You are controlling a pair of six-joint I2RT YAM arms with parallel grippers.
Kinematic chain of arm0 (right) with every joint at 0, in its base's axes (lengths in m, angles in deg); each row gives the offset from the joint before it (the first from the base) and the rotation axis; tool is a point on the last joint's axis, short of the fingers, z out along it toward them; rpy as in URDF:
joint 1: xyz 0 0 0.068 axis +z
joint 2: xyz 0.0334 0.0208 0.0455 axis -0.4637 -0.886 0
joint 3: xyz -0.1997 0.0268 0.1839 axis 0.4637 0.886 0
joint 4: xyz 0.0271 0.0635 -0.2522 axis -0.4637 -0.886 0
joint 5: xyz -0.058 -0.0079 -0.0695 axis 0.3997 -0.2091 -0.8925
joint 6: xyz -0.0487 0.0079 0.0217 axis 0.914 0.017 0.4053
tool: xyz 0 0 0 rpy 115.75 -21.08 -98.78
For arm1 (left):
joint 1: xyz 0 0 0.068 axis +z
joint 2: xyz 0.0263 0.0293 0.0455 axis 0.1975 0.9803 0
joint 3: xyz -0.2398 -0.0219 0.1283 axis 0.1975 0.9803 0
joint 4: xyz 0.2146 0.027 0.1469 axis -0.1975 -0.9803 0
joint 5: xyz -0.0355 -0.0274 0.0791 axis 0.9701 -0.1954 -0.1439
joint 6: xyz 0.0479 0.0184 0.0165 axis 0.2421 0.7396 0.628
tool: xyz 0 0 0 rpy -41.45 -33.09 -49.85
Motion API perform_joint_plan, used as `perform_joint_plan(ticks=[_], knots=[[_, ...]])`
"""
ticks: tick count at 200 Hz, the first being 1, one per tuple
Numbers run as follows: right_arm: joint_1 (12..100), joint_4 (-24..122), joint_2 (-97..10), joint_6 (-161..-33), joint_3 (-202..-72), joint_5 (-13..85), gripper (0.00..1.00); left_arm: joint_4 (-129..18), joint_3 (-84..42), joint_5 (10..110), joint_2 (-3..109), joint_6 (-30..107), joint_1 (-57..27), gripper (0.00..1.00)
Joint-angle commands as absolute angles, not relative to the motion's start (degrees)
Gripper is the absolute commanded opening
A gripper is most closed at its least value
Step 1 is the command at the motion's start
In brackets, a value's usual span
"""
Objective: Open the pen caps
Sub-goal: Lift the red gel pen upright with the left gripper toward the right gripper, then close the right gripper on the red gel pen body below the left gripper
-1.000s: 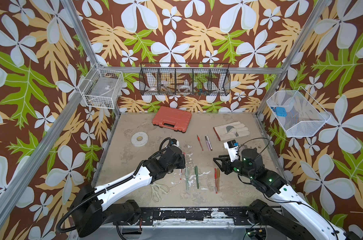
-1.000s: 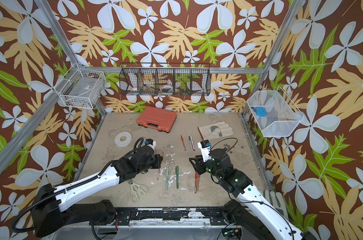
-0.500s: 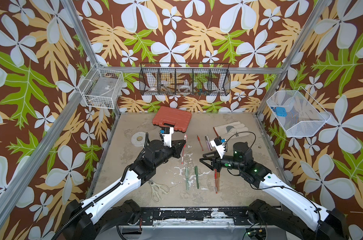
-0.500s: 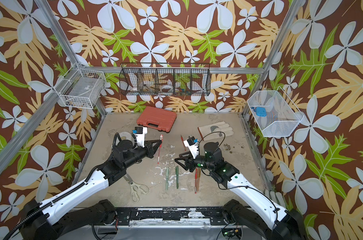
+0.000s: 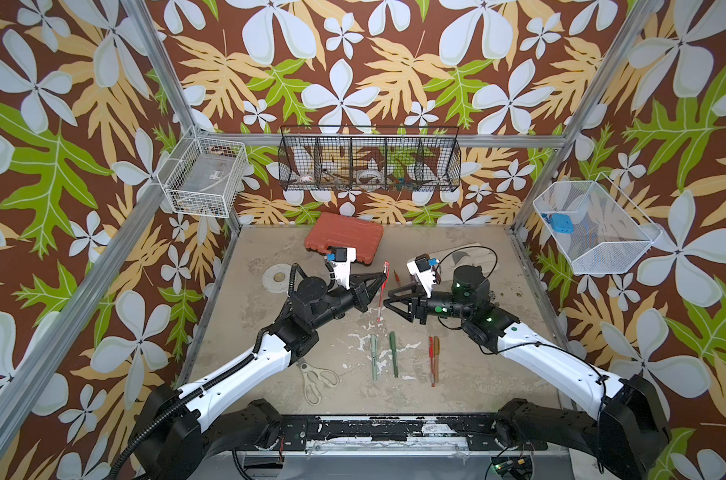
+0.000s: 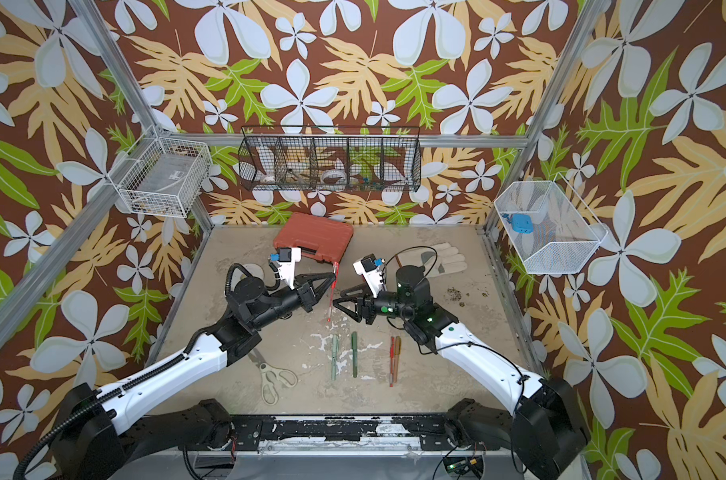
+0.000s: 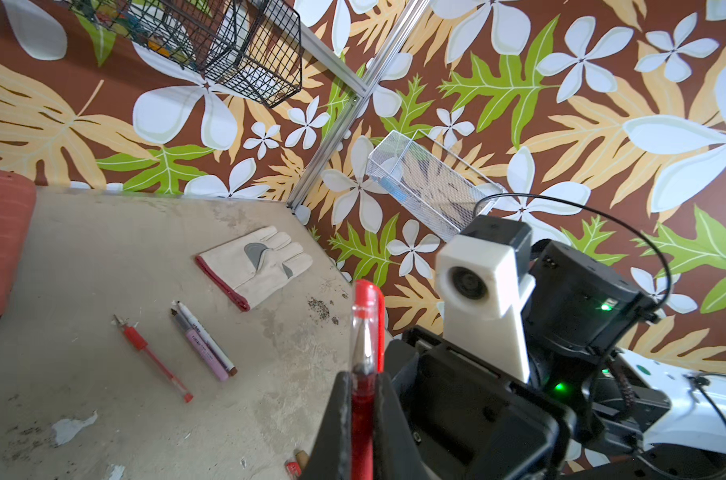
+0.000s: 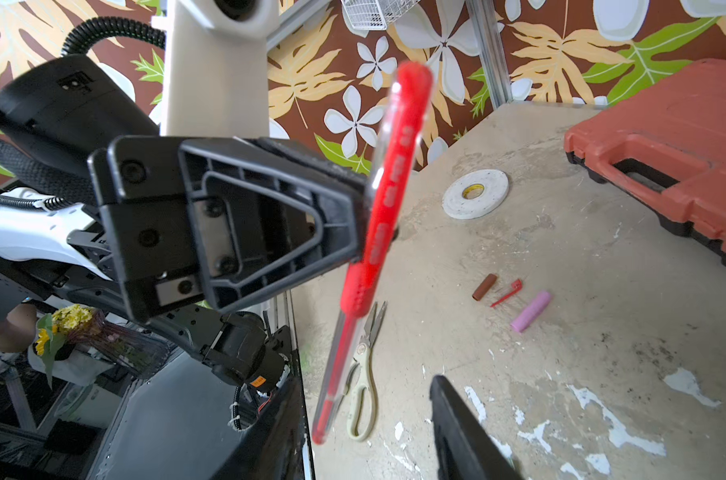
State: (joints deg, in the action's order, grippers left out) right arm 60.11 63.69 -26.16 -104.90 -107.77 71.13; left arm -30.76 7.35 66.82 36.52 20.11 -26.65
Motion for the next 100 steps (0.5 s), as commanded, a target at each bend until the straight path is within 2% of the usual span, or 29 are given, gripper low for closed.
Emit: perform_joint_plan(ticks=[1, 24, 69, 100], knots=[[60.1, 68.7, -27.1, -106.9, -107.9, 73.8, 0.47, -26.7, 6.6, 68.9, 36.9, 18.5, -26.6, 0.0], [60.2, 71.2, -27.9, -108.2, -107.6, 75.0, 0.41, -26.1, 6.5, 69.1, 37.4, 18.4, -26.6, 0.0], [60.1, 75.8, -27.8, -110.3, -106.2, 76.3, 0.2, -22.4, 8.4, 68.6, 36.9, 17.1, -26.6, 0.0], [60.1, 76.3, -27.3, -109.6, -105.7, 76.6, 0.11, -20.5, 9.6, 68.6, 36.7, 16.5, -26.6, 0.0]])
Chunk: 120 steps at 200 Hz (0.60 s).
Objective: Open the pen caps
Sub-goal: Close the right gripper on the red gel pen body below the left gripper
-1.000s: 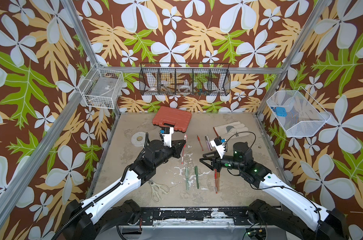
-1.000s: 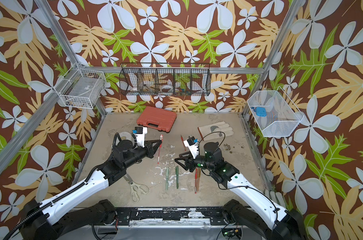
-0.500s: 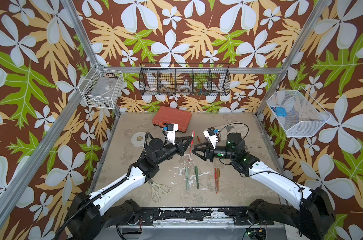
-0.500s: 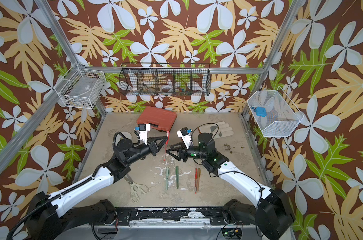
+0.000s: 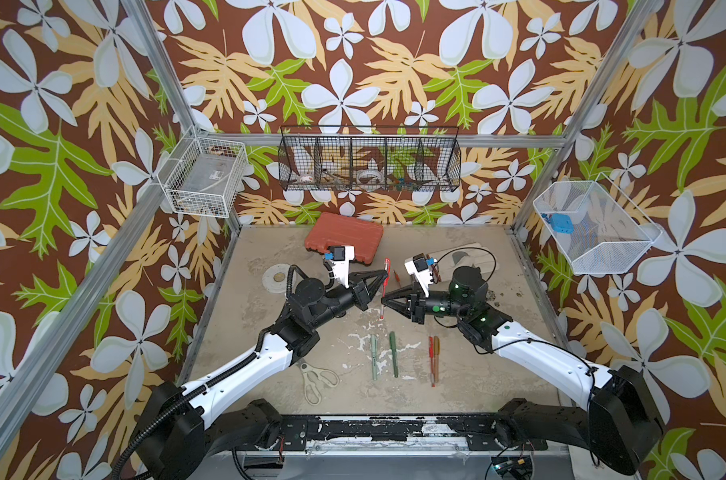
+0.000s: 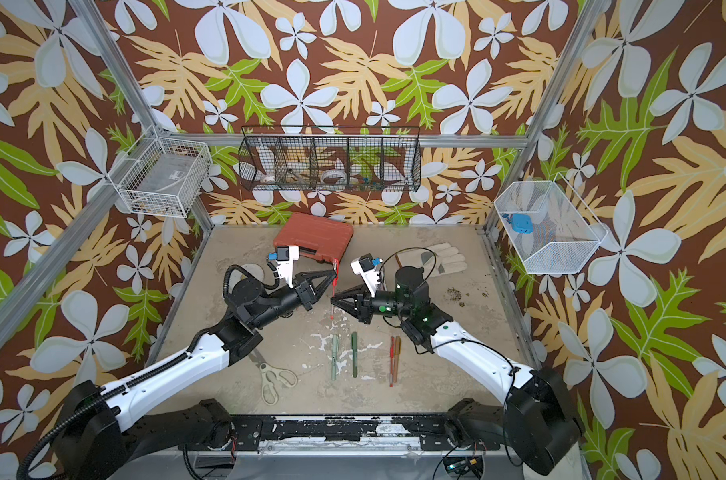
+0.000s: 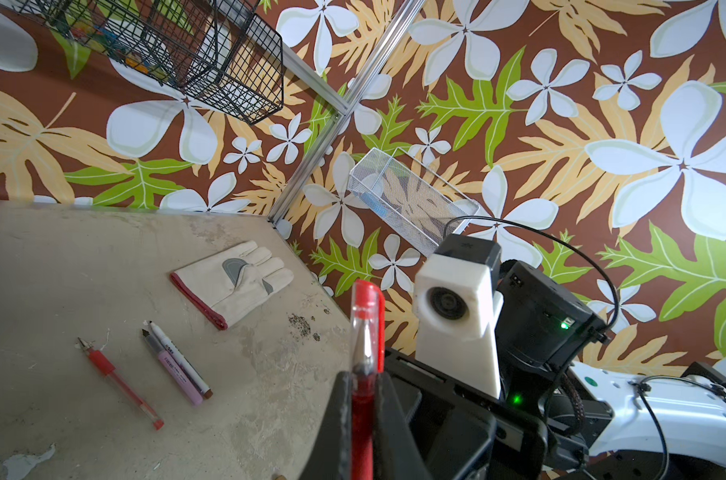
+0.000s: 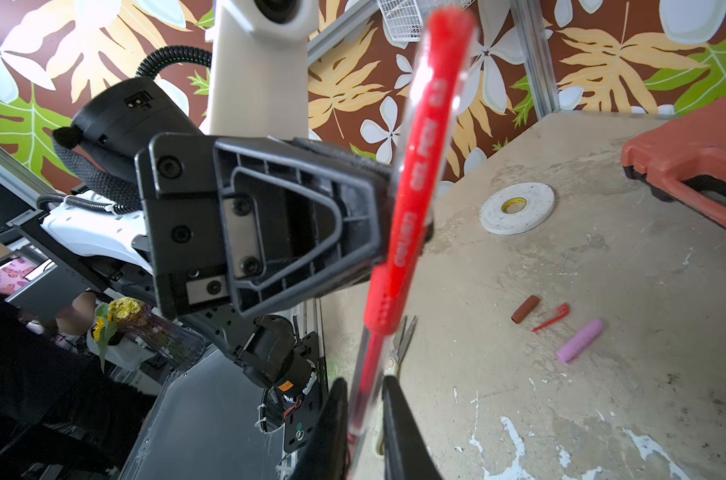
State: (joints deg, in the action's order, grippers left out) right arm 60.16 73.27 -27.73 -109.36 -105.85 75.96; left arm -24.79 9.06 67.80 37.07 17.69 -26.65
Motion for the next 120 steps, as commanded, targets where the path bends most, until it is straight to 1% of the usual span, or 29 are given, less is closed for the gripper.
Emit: perform_joint_plan(ticks=[1, 10, 23, 46, 64, 81, 103, 118, 120], knots=[[60.1, 76.3, -27.3, -109.6, -105.7, 76.6, 0.11, -20.5, 9.7, 68.6, 36.7, 16.5, -26.6, 0.0], [60.1, 76.1, -27.3, -109.5, -105.7, 76.6, 0.1, -19.5, 10.4, 68.4, 36.6, 16.2, -26.6, 0.0], [60.1, 76.4, -27.6, -109.7, -105.7, 76.8, 0.12, -18.4, 11.1, 68.3, 36.6, 15.9, -26.6, 0.0], [60.2, 78.1, -28.6, -111.0, -105.8, 78.3, 0.24, -16.7, 11.6, 68.9, 37.2, 14.8, -26.6, 0.0], [60.4, 78.6, -29.0, -111.4, -106.0, 78.4, 0.24, -15.8, 11.9, 69.1, 37.8, 14.2, -26.6, 0.0], [60.6, 78.8, -29.3, -111.3, -106.0, 78.3, 0.21, -15.4, 11.8, 69.2, 38.1, 14.1, -26.6, 0.0], [60.6, 78.8, -29.2, -110.7, -105.9, 78.3, 0.11, -15.2, 11.8, 69.2, 38.6, 14.1, -26.6, 0.0], [60.6, 77.6, -28.8, -109.4, -105.7, 77.4, 0.05, -15.1, 12.0, 69.2, 38.7, 14.1, -26.6, 0.0], [60.6, 77.3, -28.7, -109.3, -105.8, 77.2, 0.05, -15.1, 12.0, 69.2, 38.7, 14.2, -26.6, 0.02]])
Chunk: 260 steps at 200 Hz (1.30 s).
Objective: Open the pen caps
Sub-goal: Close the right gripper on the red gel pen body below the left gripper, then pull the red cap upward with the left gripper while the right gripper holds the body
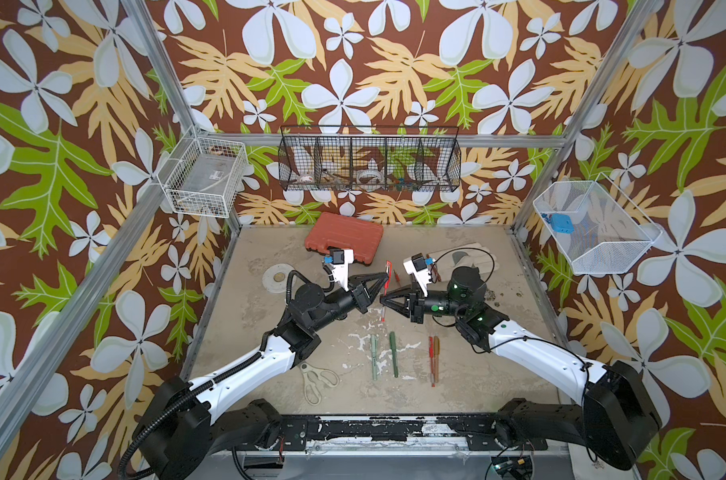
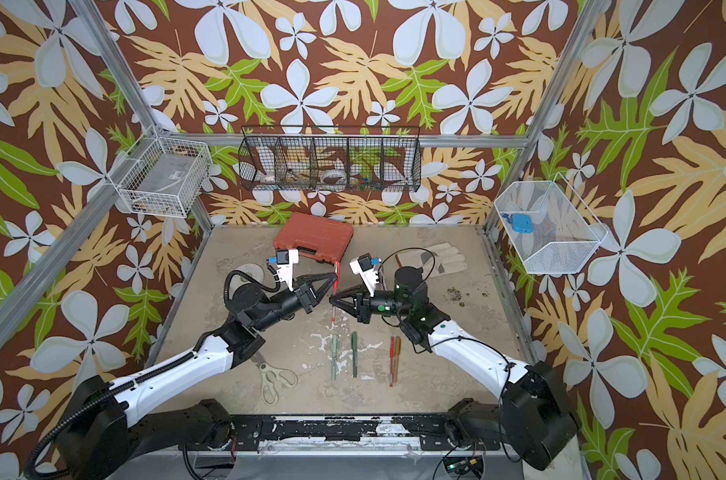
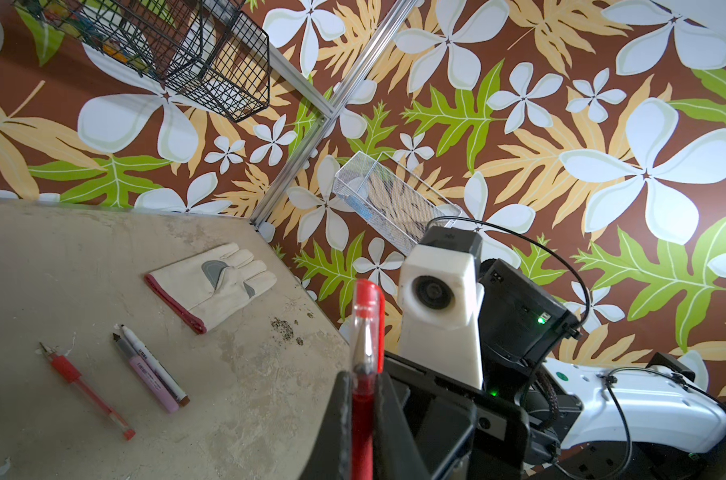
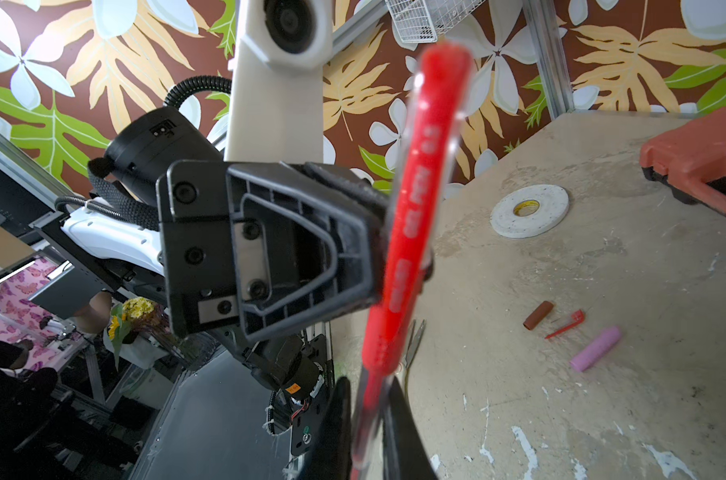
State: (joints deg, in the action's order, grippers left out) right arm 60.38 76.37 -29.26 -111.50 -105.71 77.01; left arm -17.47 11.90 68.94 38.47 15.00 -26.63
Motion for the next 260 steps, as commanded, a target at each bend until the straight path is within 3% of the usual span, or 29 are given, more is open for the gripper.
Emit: perform_joint_plan(ticks=[1, 29, 66, 130, 182, 260], knots=[[60.6, 77.2, -28.7, -109.1, -105.8, 77.2, 0.04, -15.2, 12.1, 69.1, 38.7, 14.1, -26.6, 0.03], [60.6, 72.0, -27.7, -105.3, -105.7, 74.6, 0.01, -14.5, 14.4, 68.7, 37.7, 14.8, -26.3, 0.43], [60.6, 68.1, -26.7, -99.5, -104.1, 70.2, 0.0, -9.6, 20.8, 68.5, 36.9, 14.4, -25.9, 0.58], [60.6, 66.3, -26.9, -95.3, -102.2, 70.9, 0.0, 2.9, 31.1, 71.1, 36.0, 18.8, -26.0, 0.61], [61.2, 67.7, -26.1, -93.6, -99.5, 77.4, 0.0, -2.5, 33.2, 68.5, 27.1, 20.0, -25.7, 0.61], [64.6, 66.1, -24.0, -89.9, -98.9, 82.0, 0.0, 1.7, 32.5, 76.5, 30.2, 17.8, -25.7, 0.5]])
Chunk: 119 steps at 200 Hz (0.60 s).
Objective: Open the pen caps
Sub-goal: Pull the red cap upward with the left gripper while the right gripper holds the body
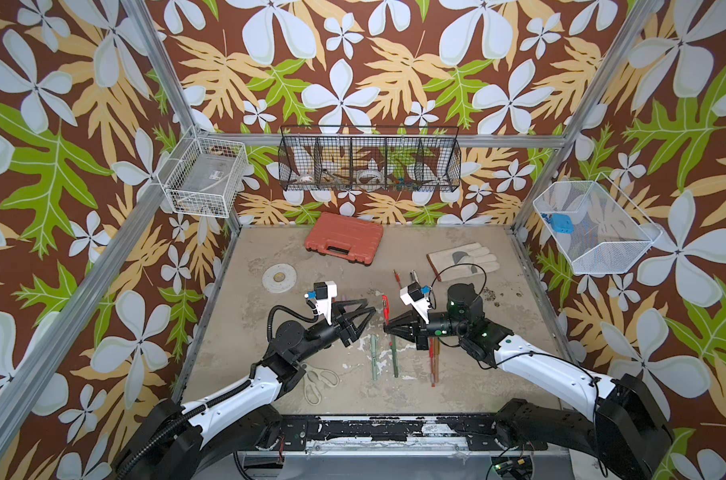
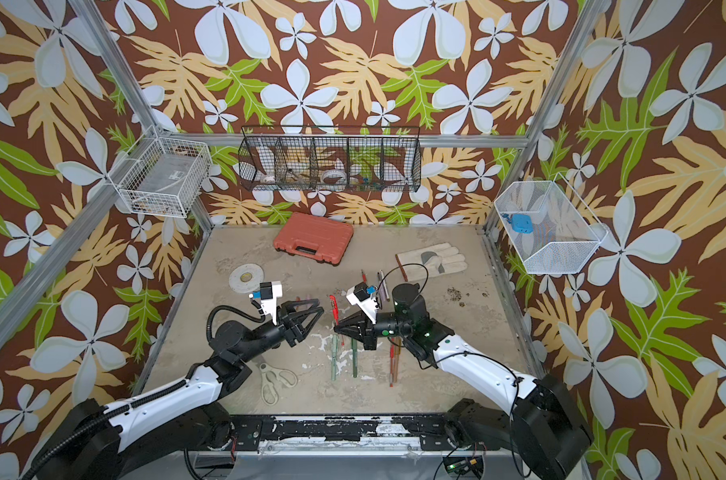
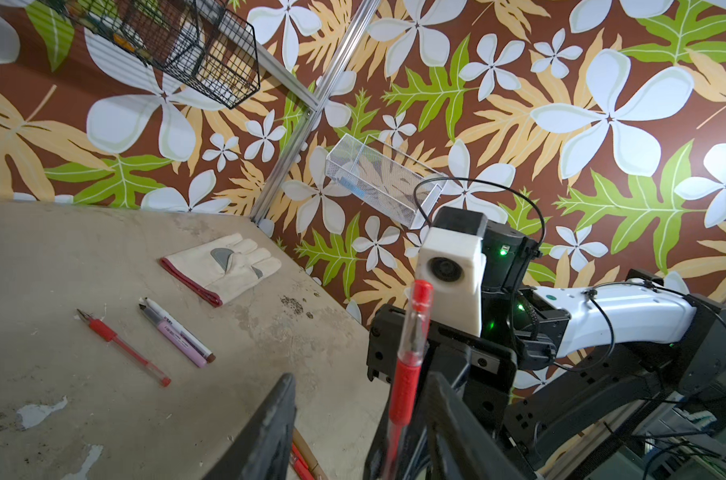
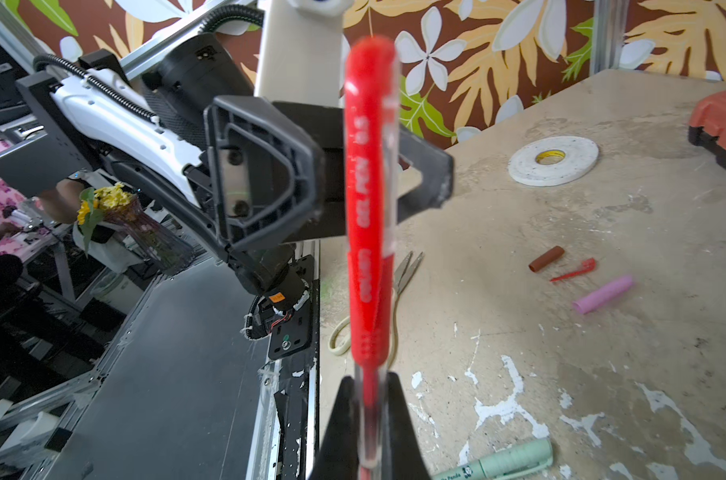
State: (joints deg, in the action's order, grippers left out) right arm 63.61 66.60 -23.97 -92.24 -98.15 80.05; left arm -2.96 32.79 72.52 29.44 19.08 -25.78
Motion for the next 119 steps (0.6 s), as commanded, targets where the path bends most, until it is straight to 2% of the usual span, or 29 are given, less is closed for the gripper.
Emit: perform_joint_plan(ticks=[1, 119], knots=[[64.6, 66.0, -24.1, -89.9, -99.0, 82.1, 0.0, 1.9, 32.6, 76.6, 30.2, 17.8, -25.7, 0.5], [65.5, 66.0, -27.7, -89.2, -100.1, 84.3, 0.0, 4.6, 33.2, 79.1, 28.7, 18.2, -25.7, 0.45]])
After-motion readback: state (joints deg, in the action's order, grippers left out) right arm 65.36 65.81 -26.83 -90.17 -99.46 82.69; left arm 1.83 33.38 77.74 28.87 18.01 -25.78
